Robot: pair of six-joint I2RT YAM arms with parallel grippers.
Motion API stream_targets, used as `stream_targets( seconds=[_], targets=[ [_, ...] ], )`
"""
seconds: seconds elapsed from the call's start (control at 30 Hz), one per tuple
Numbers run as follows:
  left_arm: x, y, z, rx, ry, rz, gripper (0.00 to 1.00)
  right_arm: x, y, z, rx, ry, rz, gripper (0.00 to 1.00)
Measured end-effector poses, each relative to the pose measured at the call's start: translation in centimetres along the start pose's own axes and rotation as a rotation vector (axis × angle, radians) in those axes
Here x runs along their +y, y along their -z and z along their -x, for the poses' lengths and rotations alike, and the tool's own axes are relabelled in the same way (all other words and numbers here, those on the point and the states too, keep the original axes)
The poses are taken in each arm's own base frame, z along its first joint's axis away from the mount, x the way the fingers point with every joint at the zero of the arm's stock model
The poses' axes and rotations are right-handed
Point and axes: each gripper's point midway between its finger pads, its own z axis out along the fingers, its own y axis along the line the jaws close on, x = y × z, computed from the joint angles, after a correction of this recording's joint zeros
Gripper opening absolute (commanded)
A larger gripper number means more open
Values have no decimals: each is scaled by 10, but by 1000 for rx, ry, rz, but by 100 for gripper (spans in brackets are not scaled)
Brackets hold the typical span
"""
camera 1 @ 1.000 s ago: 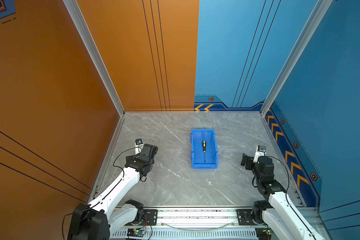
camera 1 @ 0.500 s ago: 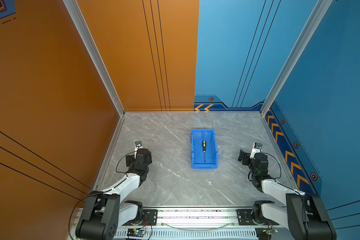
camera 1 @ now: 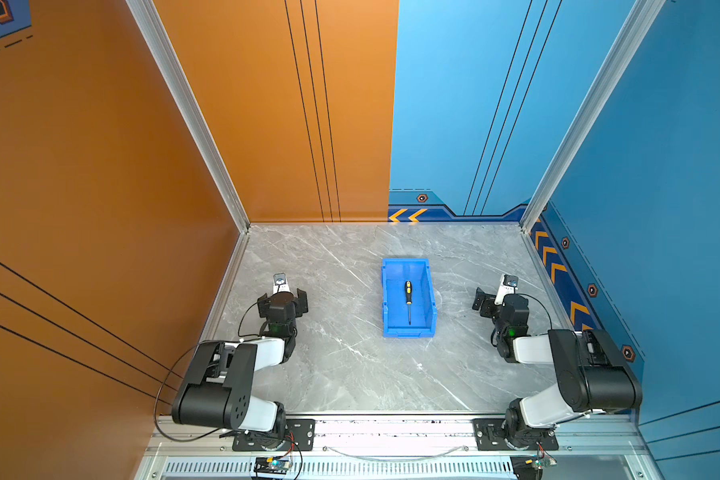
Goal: Put the screwdriver in the bin
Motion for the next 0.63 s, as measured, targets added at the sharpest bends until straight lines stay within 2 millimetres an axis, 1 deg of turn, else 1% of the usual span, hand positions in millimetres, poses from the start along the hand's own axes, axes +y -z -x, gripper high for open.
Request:
stream_targets(
  seconds=[0.17, 0.27, 0.4, 0.63],
  targets=[
    [-6, -8, -3, -22, -6, -11, 98, 7, -1, 9, -26, 25, -11, 100],
    [-7, -8, 2, -44, -2, -11, 98, 10, -1, 10, -30, 39, -13, 100],
    [-7, -8, 8, -67, 7, -12, 98, 8, 0, 10, -32, 47, -28, 100],
    [-7, -9, 9, -72, 14, -36, 98, 8, 0, 11, -34, 47, -28, 100]
  ],
)
